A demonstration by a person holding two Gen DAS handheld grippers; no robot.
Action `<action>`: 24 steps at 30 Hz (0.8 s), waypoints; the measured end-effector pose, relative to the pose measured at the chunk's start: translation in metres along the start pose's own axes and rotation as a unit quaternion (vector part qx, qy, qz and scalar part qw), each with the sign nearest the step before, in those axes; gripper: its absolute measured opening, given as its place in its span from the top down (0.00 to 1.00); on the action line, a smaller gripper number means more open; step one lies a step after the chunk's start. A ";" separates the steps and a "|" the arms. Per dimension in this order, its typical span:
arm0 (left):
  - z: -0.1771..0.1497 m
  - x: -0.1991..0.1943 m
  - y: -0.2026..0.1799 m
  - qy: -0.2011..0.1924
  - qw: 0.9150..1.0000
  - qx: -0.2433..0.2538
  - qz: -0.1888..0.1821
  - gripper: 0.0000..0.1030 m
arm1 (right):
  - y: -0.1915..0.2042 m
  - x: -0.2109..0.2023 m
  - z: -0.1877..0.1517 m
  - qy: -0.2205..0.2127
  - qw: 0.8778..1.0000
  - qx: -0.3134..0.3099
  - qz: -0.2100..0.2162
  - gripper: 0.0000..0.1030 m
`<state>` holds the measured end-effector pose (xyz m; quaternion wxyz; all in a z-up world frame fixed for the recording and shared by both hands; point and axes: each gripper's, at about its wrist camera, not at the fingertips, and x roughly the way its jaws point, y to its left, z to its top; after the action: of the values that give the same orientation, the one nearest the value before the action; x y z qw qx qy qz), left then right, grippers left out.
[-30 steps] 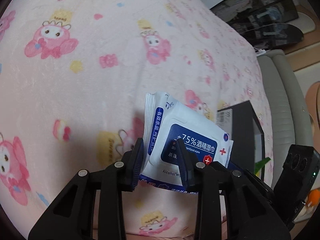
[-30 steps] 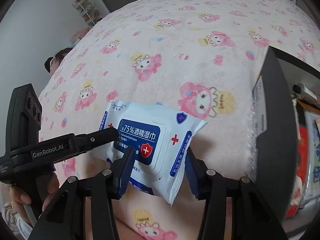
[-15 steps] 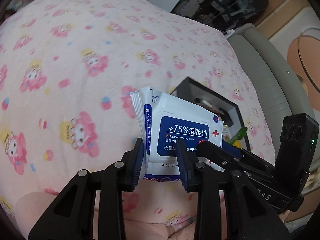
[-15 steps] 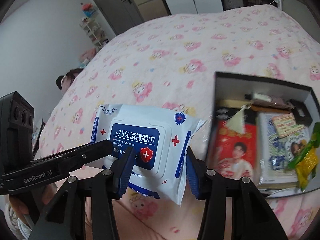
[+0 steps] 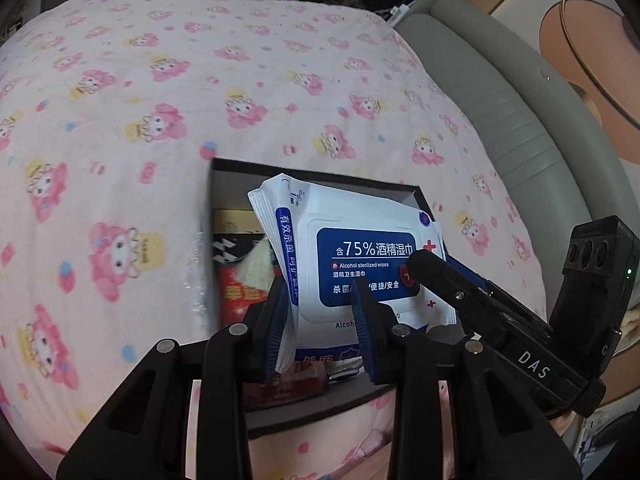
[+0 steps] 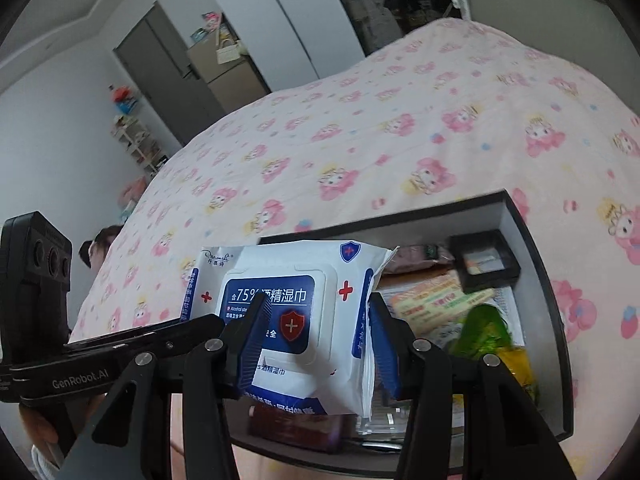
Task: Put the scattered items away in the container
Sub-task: 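Lift the wipes pack with the left gripper and carry it over the box, then lower the wipes pack into the box and open the left gripper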
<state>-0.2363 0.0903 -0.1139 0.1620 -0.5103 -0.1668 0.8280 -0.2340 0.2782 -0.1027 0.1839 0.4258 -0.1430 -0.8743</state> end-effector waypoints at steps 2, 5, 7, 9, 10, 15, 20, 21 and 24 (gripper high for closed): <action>0.000 0.017 -0.007 0.012 1.000 0.009 0.004 0.70 | -0.015 0.004 -0.002 -0.002 1.000 0.017 -0.008 0.57; -0.001 0.042 -0.014 0.027 0.999 0.015 0.014 0.70 | -0.029 0.020 -0.002 0.009 0.999 0.019 -0.041 0.57; -0.002 0.055 -0.016 0.034 0.999 0.017 0.025 0.70 | -0.037 0.034 -0.002 0.022 0.998 0.022 -0.053 0.57; -0.003 0.067 -0.016 0.037 0.998 0.018 0.039 0.70 | -0.043 0.040 -0.002 0.028 0.998 0.021 -0.058 0.57; -0.003 0.071 -0.014 0.039 0.998 0.015 0.040 0.69 | -0.043 0.041 -0.002 0.028 0.998 0.017 -0.061 0.57; -0.001 0.079 -0.004 0.043 0.999 -0.004 0.032 0.69 | -0.040 0.045 -0.001 0.029 0.997 0.001 -0.073 0.57; -0.003 0.082 0.002 0.046 0.998 -0.014 0.042 0.66 | -0.038 0.050 -0.002 0.037 0.996 -0.008 -0.080 0.56; -0.004 0.080 0.002 0.045 0.998 -0.014 0.044 0.63 | -0.038 0.050 -0.002 0.038 0.996 -0.009 -0.081 0.56; -0.007 0.074 0.002 0.040 0.998 -0.013 0.049 0.63 | -0.044 0.050 -0.002 0.047 0.997 0.014 -0.058 0.52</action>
<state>-0.2617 0.1219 -0.1768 0.1213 -0.5525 -0.1457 0.8117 -0.2699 0.2954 -0.1562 0.1336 0.4766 -0.1210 -0.8605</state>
